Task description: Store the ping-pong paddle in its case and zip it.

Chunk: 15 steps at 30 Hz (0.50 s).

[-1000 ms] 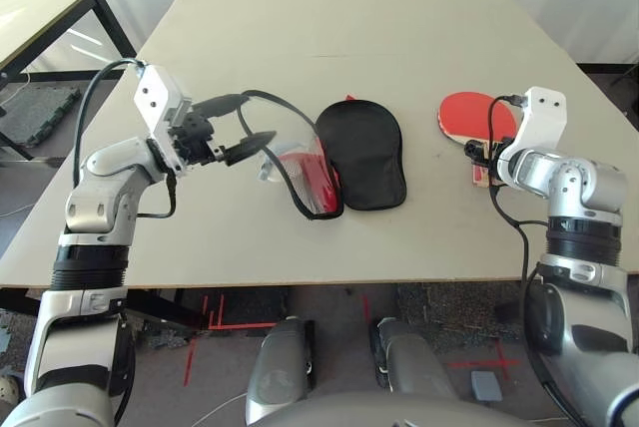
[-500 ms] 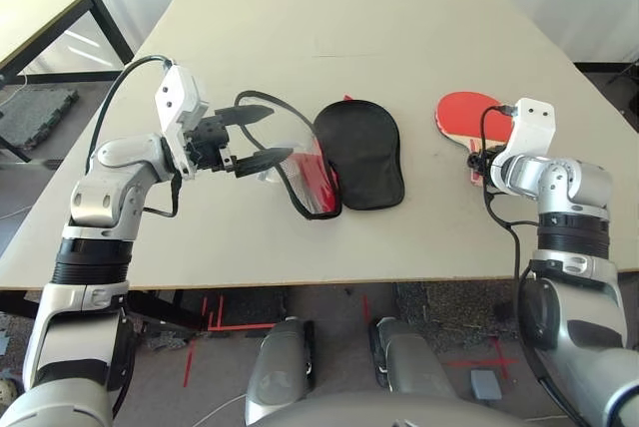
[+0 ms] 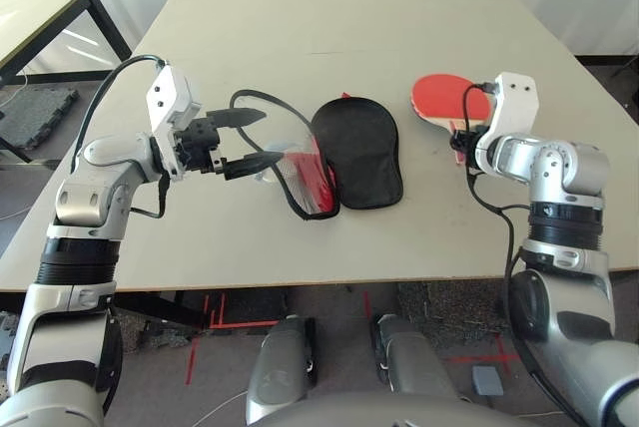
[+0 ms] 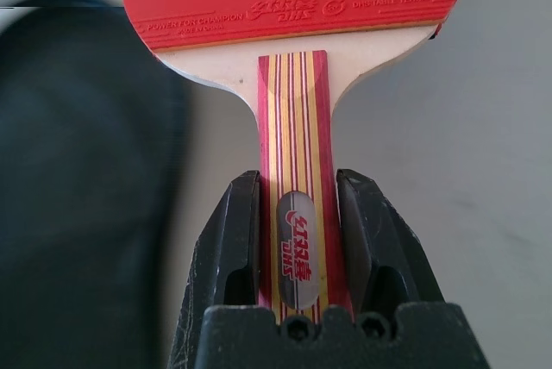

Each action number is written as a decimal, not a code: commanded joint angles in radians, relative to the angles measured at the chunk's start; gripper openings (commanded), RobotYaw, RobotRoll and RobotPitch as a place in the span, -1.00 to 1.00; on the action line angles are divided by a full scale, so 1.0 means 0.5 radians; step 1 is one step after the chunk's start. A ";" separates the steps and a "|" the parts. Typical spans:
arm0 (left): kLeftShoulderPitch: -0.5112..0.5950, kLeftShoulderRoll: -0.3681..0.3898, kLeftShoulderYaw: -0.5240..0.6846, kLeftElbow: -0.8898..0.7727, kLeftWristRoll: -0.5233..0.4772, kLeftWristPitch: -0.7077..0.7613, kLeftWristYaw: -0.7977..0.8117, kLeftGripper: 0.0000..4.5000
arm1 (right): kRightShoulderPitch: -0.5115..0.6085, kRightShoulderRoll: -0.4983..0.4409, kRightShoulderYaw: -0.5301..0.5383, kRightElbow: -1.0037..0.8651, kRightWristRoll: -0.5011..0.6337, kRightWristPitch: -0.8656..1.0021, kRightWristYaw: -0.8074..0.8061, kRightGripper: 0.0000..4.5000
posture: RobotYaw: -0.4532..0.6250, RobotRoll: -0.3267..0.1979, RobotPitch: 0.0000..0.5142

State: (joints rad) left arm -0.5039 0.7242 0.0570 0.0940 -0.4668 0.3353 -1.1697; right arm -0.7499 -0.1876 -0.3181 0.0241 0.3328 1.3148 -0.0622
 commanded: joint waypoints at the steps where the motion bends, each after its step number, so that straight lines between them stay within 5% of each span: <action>1: 0.013 0.027 0.004 -0.006 0.016 0.012 -0.014 1.00 | -0.038 0.115 -0.016 -0.183 0.008 0.146 -0.050 -0.46 | 0.07 0.25 -0.58; 15: 0.053 0.006 0.006 -0.066 0.011 0.036 0.031 1.00 | 0.038 0.469 0.099 -0.474 -0.063 0.461 -0.063 -0.46 | 0.09 0.25 -0.57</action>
State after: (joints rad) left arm -0.4916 0.7227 0.0573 0.0811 -0.4668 0.3462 -1.1606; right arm -0.7443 0.0406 -0.2998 -0.1857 0.3047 1.5266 -0.1065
